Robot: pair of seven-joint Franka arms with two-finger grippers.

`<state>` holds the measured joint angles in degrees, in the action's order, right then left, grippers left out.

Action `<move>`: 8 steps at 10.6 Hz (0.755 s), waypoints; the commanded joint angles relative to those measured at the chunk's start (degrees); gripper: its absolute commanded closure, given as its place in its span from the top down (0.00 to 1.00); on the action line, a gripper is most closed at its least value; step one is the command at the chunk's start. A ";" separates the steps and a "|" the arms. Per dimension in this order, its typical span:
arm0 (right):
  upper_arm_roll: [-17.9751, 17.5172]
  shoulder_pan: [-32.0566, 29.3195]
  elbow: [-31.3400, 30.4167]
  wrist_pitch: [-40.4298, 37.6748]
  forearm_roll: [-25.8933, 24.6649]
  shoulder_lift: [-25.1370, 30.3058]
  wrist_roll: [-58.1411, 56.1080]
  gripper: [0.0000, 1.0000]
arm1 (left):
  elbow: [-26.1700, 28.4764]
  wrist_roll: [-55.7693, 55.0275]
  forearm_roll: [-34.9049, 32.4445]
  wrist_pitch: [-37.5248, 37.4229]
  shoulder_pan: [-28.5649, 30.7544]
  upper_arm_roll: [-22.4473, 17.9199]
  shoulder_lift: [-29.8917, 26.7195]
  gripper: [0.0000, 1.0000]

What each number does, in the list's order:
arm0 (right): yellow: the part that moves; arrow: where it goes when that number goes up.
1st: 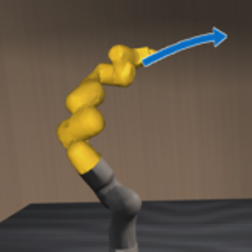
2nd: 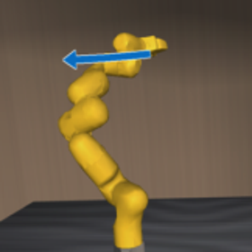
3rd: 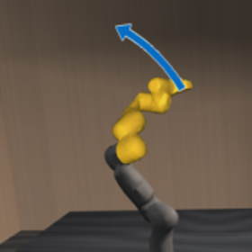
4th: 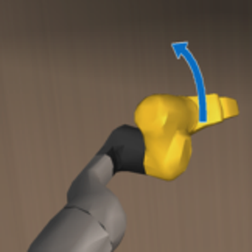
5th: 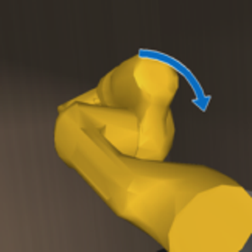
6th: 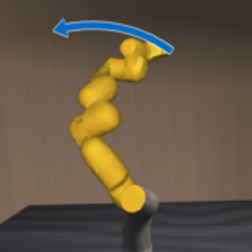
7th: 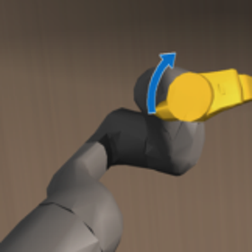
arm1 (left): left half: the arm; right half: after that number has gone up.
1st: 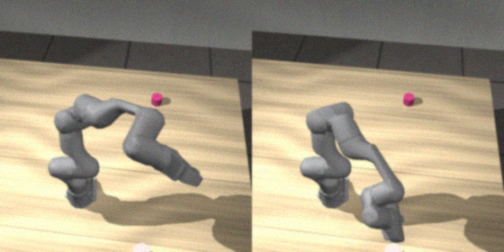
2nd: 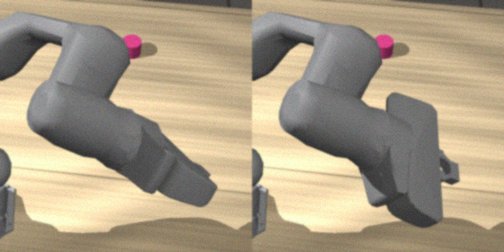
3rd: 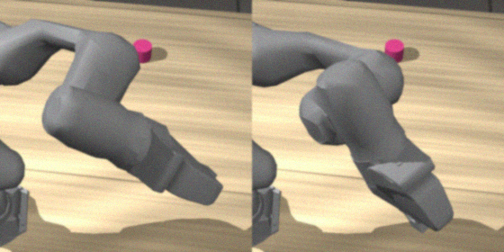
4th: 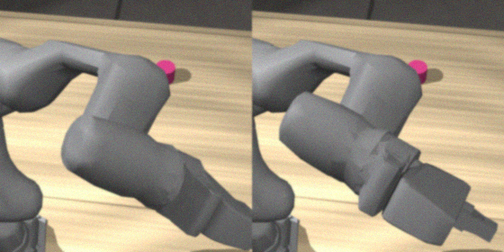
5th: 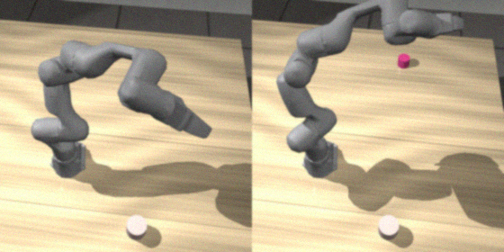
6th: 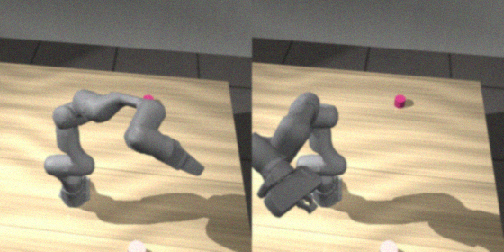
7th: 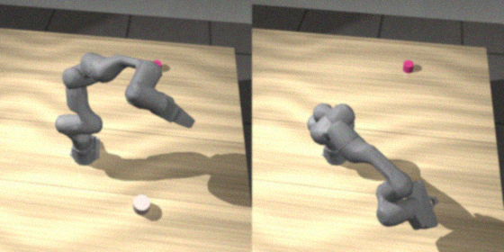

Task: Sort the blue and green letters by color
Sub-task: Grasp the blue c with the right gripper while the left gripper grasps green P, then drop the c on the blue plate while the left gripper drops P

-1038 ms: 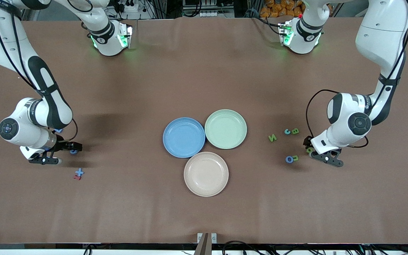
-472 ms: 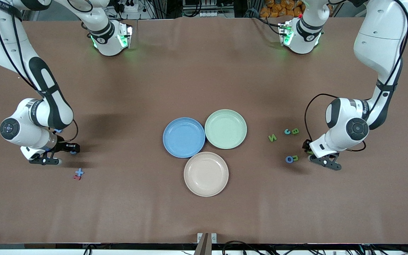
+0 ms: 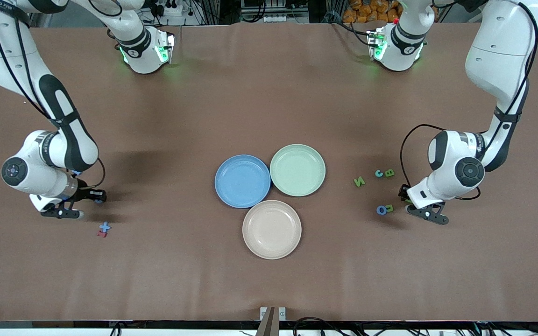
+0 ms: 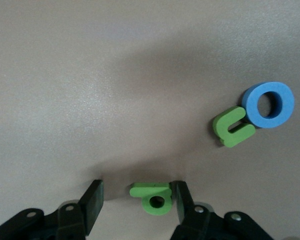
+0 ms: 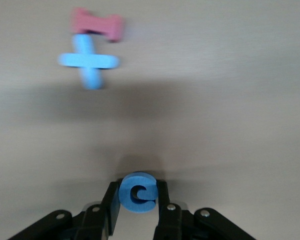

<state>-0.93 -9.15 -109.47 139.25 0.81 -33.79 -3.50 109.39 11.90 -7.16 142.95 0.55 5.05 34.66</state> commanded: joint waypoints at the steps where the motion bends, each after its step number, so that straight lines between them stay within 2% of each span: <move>1: -7.83 -0.34 6.18 -12.04 0.94 1.10 10.50 0.00 | -0.76 0.14 1.09 0.31 0.42 0.40 0.41 0.12; 2: -9.77 -0.17 8.11 -13.98 4.34 1.01 13.05 0.00 | -0.76 0.05 1.09 0.31 0.42 0.40 0.32 0.00; 3: -11.53 0.35 9.87 -15.74 7.86 0.92 15.69 0.00 | -0.76 -0.30 1.09 0.31 0.33 0.40 0.06 0.00; 5: -14.70 2.98 13.30 -17.69 11.83 0.83 24.63 0.00 | -0.41 -1.09 1.09 0.04 -0.19 1.44 -2.21 0.00; 6: -15.93 5.52 14.45 -17.61 13.93 0.75 30.77 0.00 | -0.75 -1.70 1.09 -1.70 -0.19 2.93 -4.14 0.00; 8: -16.38 12.71 16.91 -16.82 16.85 0.31 41.85 0.00 | -5.47 -10.70 1.27 -8.71 -0.80 8.45 -4.78 0.00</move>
<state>-16.90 -2.78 -95.22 122.59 14.77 -33.12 27.42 107.18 9.24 -6.79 141.33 0.44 8.65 32.52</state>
